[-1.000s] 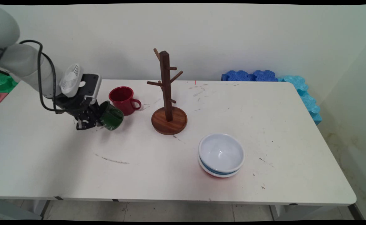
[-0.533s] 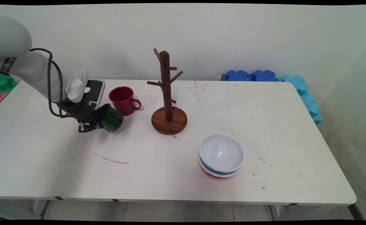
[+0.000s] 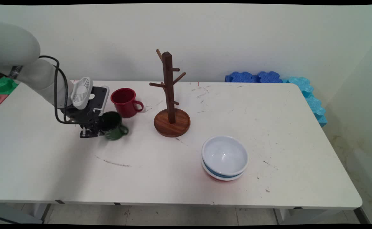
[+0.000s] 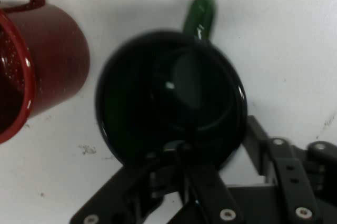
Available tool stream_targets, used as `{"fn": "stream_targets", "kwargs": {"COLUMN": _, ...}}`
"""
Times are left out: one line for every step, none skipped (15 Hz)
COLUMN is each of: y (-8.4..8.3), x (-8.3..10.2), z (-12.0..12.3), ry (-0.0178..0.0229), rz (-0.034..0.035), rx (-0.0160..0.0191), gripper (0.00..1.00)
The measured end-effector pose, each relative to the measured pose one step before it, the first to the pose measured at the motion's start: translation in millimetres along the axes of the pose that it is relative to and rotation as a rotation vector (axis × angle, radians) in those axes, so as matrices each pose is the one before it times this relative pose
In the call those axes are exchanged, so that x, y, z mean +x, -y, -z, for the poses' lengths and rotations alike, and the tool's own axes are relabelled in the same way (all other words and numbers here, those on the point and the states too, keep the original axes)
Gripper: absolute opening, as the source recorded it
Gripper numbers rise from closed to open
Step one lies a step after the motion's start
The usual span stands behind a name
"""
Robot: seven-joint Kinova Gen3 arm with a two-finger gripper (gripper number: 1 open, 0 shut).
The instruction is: Place the picked object on the table
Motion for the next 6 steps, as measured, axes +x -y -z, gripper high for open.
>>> {"fn": "stream_targets", "kwargs": {"y": -0.09, "x": 0.04, "z": -1.12, "ry": 0.00140, "rz": -0.00067, "rx": -0.00007, "gripper": 1.00}}
{"fn": "stream_targets", "kwargs": {"y": -0.16, "x": -0.10, "z": -1.16, "ry": 0.00143, "rz": -0.00019, "rx": 0.00008, "gripper": 1.00}}
{"fn": "stream_targets", "kwargs": {"y": 0.08, "x": 0.03, "z": -1.13, "ry": 0.00097, "rz": -0.00044, "rx": 0.00024, "gripper": 1.00}}
{"fn": "stream_targets", "kwargs": {"y": 0.13, "x": 0.17, "z": -0.92, "ry": 0.00009, "rz": -0.00056, "rx": 0.00029, "gripper": 1.00}}
{"fn": "stream_targets", "kwargs": {"y": 0.17, "x": 0.09, "z": -0.90, "ry": -0.00052, "rz": 0.00006, "rx": 0.00023, "gripper": 1.00}}
{"fn": "stream_targets", "kwargs": {"y": 0.27, "x": 0.22, "z": -0.79, "ry": -0.00137, "rz": 0.00048, "rx": 0.00012, "gripper": 1.00}}
